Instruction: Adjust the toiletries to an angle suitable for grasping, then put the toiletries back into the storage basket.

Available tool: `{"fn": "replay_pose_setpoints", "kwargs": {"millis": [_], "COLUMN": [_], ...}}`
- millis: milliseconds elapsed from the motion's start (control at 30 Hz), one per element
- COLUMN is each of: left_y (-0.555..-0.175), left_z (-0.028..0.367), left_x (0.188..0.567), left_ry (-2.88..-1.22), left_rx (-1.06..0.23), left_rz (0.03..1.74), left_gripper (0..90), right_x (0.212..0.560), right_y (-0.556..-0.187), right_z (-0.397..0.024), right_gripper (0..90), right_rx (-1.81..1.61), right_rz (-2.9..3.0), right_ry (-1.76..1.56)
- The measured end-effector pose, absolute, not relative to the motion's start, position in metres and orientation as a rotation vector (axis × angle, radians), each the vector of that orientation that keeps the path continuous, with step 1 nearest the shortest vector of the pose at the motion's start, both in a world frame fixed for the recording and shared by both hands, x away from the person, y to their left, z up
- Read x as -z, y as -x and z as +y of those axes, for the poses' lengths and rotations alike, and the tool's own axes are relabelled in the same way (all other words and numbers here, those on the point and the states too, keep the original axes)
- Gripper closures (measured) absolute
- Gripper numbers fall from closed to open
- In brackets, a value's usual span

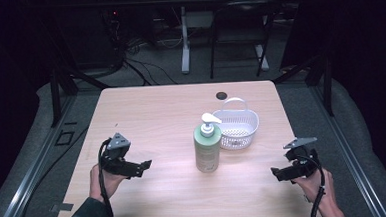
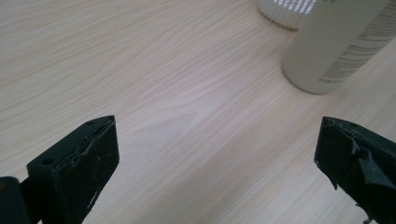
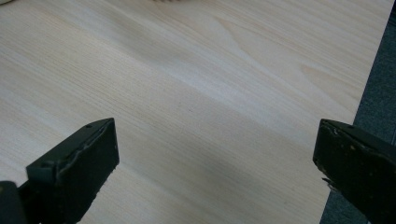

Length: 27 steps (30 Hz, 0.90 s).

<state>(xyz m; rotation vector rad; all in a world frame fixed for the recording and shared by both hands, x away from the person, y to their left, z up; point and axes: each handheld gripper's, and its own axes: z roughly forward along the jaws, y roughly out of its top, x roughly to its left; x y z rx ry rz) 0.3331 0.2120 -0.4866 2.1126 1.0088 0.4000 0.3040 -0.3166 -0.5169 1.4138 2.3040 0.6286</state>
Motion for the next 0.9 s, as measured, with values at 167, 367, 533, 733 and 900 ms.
{"fn": "replay_pose_setpoints", "kwargs": {"millis": [167, 367, 533, 733, 900], "left_y": [-0.333, -0.335, -0.337, -0.334, -0.329], "left_z": [0.220, 0.224, 0.224, 0.225, 0.228], "left_x": [0.497, 0.501, 0.508, 0.509, 0.509], "left_ry": [-2.182, -2.206, -2.219, -2.218, -2.191], "left_rx": [-0.353, -0.372, -0.340, -0.351, -0.337], "left_rz": [1.056, 1.100, 1.118, 1.141, 1.180], "left_gripper": [0.0, 0.0, 0.0, 0.0, 0.0], "right_x": [0.517, 0.516, 0.514, 0.510, 0.506], "right_y": [-0.304, -0.304, -0.303, -0.299, -0.296], "right_z": [-0.317, -0.315, -0.312, -0.305, -0.300], "right_gripper": [0.1, 0.0, 0.0, 0.0, 0.0], "right_rx": [-0.640, -0.650, -0.673, -0.724, -0.756], "right_rz": [2.298, 2.297, 2.299, 2.302, 2.301], "right_ry": [-1.414, -1.409, -1.408, -1.389, -1.359]}}
